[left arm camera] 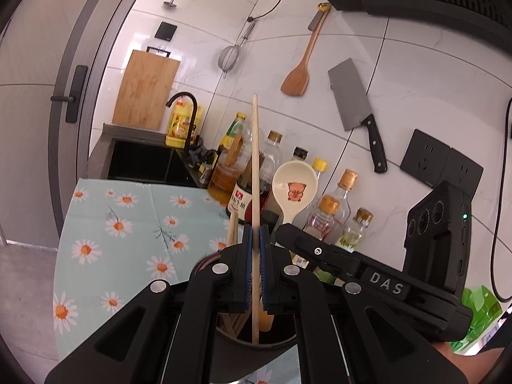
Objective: Organize utensils
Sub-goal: 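Lower the bear-print spoon and the chopstick into the black holder with both grippers, then open both grippers to release the spoon and chopstick into the holder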
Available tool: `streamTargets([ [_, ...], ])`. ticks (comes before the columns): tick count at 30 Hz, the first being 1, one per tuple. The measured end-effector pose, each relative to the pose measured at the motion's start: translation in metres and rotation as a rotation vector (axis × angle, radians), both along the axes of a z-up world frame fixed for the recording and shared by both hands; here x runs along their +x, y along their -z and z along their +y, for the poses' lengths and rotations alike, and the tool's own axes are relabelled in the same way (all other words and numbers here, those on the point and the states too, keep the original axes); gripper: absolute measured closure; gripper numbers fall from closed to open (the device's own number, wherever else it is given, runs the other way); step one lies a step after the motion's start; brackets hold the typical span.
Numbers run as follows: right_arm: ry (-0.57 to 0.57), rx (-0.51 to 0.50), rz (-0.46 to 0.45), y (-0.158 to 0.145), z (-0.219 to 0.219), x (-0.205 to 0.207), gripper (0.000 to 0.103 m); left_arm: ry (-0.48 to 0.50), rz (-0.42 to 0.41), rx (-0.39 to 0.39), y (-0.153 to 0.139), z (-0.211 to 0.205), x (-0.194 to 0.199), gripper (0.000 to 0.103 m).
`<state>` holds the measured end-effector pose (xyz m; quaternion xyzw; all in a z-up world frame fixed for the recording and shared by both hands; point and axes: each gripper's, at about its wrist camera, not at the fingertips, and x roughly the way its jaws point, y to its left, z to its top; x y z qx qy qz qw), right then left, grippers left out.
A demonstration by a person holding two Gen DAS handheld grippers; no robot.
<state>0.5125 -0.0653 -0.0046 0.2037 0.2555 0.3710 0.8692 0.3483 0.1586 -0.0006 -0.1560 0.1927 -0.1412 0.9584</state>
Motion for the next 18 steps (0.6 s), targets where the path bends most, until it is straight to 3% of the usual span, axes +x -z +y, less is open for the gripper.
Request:
streamTargets([
  [11,-0.006,-0.069,-0.013,0.007,0.003,-0.016,0.097,-0.005,0.058,0.007,0.012,-0.003,-0.006,0.098],
  [14,-0.006,-0.074,-0.005,0.006,0.0,-0.021,0.094,-0.023,0.082,0.004,0.015,0.0,-0.009,0.098],
  [16,-0.001,-0.064,0.002,0.004,-0.003,-0.024,0.084,-0.031,0.088,0.007,0.016,0.001,-0.012,0.098],
  [18,0.002,-0.051,0.004,0.0,-0.007,-0.028,0.084,-0.035,0.092,0.005,0.015,0.002,-0.014,0.098],
])
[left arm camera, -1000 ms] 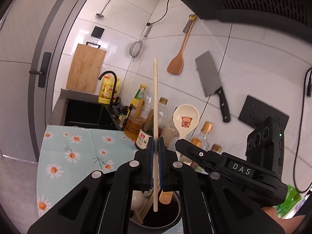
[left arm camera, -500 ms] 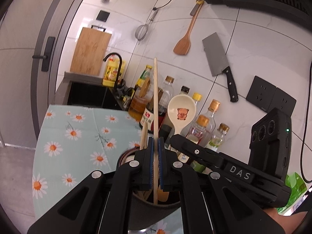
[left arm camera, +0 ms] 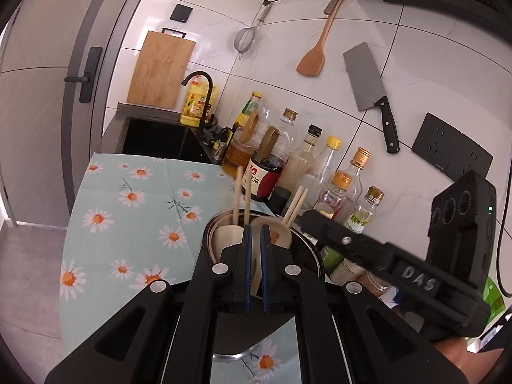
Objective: Organize utensils
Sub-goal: 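Open both grippers to release the spoon and chopstick into the holder, then move both grippers back down over the two remaining chopsticks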
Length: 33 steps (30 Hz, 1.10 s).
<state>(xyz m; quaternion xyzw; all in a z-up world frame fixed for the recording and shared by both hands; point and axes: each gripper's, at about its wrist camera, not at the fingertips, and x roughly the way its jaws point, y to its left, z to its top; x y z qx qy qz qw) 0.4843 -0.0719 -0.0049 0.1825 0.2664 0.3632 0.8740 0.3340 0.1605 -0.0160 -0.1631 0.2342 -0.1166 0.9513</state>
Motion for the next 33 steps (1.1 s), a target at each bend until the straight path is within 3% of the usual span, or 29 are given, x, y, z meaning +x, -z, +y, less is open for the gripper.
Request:
streamTargets([
  [8,0.01,0.022,-0.015,-0.017,-0.012,-0.015,0.082,0.003,0.02,0.006,-0.006,0.001,-0.011,0.098],
  [10,0.015,0.018,-0.009,-0.02,-0.014,-0.019,0.077,0.01,0.016,0.013,-0.009,-0.001,-0.017,0.098],
  [13,0.019,0.032,0.006,-0.024,-0.021,-0.026,0.076,0.017,0.017,0.01,-0.013,-0.003,-0.026,0.085],
  [21,0.038,0.029,-0.019,-0.045,-0.043,-0.062,0.073,0.034,-0.002,0.028,-0.03,-0.009,-0.06,0.084],
  [27,0.047,-0.017,-0.014,-0.052,-0.051,-0.084,0.071,0.041,0.0,0.029,-0.041,-0.007,-0.086,0.084],
  [30,0.047,-0.045,-0.004,-0.052,-0.054,-0.093,0.069,0.054,0.015,0.027,-0.042,-0.004,-0.099,0.076],
  [33,0.032,-0.082,0.025,-0.051,-0.055,-0.099,0.064,0.052,0.042,0.009,-0.04,0.001,-0.11,0.076],
])
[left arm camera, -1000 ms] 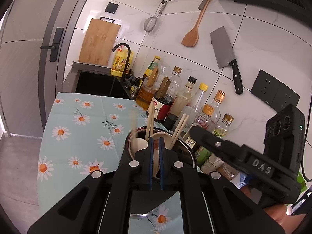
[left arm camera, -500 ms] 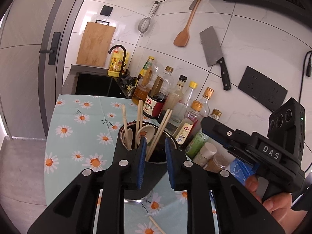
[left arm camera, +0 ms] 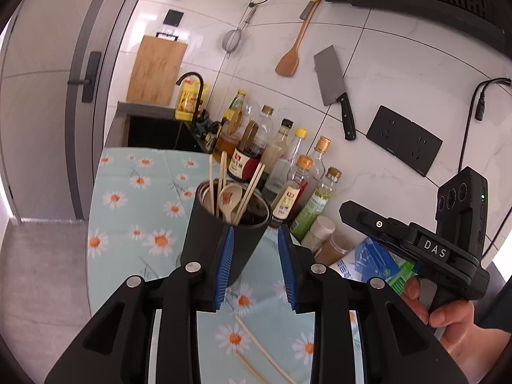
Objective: Organize utensils
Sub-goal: 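Move both grippers back down over the two remaining chopsticks, then close right gripper on a wooden chopstick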
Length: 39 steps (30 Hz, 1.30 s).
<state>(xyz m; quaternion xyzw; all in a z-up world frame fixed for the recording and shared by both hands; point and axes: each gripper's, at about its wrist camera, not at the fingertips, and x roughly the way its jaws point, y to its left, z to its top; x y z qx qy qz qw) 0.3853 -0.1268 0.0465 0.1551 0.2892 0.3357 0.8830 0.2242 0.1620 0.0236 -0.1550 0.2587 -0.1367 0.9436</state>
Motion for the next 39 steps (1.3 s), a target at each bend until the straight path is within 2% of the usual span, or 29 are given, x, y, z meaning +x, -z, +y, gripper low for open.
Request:
streamTargets([
  [3,-0.009,-0.093,0.041,0.003,0.005,-0.003,0.052,0.002,0.031,-0.035,0.005,0.006,-0.009,0.076],
  [7,-0.058,-0.19,0.108,0.011,0.017,-0.003,0.046,-0.008,0.072,-0.048,0.016,0.013,-0.022,0.076],
  [11,-0.051,-0.283,0.174,0.027,0.028,-0.003,0.044,-0.016,0.134,-0.066,0.037,0.016,-0.035,0.076],
  [17,-0.129,-0.423,0.302,0.073,0.046,-0.009,0.044,-0.029,0.237,-0.097,0.078,0.01,-0.059,0.076],
  [19,-0.179,-0.445,0.385,0.091,0.053,-0.006,0.045,-0.036,0.263,-0.085,0.087,0.007,-0.066,0.076],
  [20,-0.189,-0.47,0.437,0.102,0.057,-0.004,0.046,-0.041,0.278,-0.08,0.092,0.006,-0.069,0.076],
  [22,-0.207,-0.514,0.502,0.118,0.063,0.0,0.055,-0.048,0.312,-0.086,0.101,0.004,-0.074,0.076],
  [24,-0.226,-0.553,0.548,0.13,0.071,0.001,0.057,-0.048,0.347,-0.088,0.109,0.001,-0.077,0.076],
  [25,-0.236,-0.574,0.565,0.135,0.076,0.002,0.061,-0.047,0.357,-0.085,0.112,0.0,-0.077,0.076],
  [29,-0.247,-0.654,0.585,0.15,0.091,0.004,0.062,-0.024,0.409,-0.076,0.125,-0.009,-0.081,0.076],
  [31,-0.252,-0.697,0.618,0.162,0.098,0.007,0.07,-0.009,0.429,-0.071,0.13,-0.013,-0.083,0.076],
  [34,-0.246,-0.742,0.665,0.175,0.102,0.012,0.076,0.001,0.45,-0.077,0.136,-0.018,-0.088,0.076],
  [36,-0.239,-0.769,0.711,0.185,0.104,0.015,0.09,0.013,0.468,-0.075,0.142,-0.022,-0.09,0.076],
  [39,-0.221,-0.799,0.718,0.19,0.106,0.018,0.092,0.024,0.483,-0.085,0.148,-0.025,-0.092,0.076],
])
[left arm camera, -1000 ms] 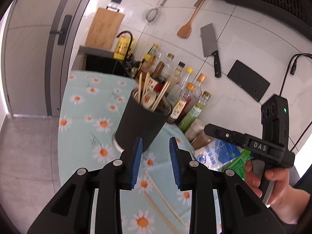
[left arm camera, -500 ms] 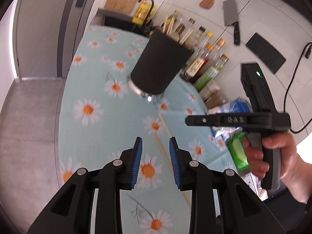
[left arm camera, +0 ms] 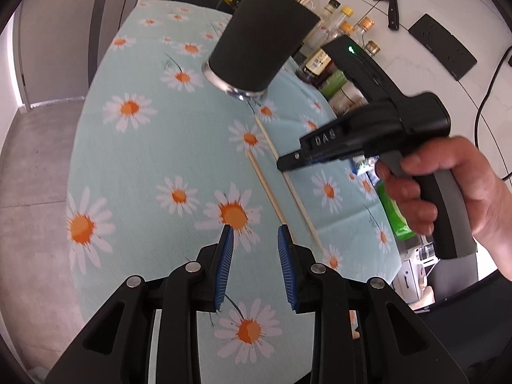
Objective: Organize utensils
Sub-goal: 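Close right gripper on a wooden chopstick, then close left gripper on the last chopstick while right gripper holds its chopstick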
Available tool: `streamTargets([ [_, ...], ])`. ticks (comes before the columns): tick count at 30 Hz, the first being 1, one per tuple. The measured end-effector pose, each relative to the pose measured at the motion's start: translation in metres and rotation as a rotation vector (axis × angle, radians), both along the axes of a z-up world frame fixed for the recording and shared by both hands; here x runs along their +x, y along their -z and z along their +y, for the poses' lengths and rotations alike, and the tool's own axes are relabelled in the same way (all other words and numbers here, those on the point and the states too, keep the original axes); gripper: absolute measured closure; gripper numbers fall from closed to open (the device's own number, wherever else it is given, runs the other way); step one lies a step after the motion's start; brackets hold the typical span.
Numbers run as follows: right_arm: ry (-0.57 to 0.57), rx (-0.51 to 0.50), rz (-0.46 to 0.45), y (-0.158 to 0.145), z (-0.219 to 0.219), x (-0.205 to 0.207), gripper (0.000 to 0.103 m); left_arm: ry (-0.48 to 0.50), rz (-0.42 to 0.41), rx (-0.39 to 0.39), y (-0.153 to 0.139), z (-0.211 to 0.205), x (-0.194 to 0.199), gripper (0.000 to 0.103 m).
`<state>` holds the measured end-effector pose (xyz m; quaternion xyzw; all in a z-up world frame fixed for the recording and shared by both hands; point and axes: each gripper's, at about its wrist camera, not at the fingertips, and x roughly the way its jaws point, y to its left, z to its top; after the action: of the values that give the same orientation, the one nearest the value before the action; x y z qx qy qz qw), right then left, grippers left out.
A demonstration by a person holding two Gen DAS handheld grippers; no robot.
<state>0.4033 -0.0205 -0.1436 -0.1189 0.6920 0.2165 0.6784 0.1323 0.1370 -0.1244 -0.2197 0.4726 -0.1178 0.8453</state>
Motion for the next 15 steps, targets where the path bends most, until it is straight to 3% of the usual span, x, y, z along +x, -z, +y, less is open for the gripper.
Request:
streamTargets([
  [6,-0.016,-0.049,0.004,0.002,0.011,0.0,0.092,0.015,0.015,-0.012,0.006,-0.006,0.002,0.076],
  [9,0.002,-0.055,0.005,0.002,0.012,0.001,0.097,0.023,0.024,-0.004,0.007,-0.011,0.005,0.076],
  [15,0.015,0.002,0.017,-0.002,-0.001,0.002,0.098,0.03,0.057,-0.019,0.013,-0.021,0.015,0.076],
])
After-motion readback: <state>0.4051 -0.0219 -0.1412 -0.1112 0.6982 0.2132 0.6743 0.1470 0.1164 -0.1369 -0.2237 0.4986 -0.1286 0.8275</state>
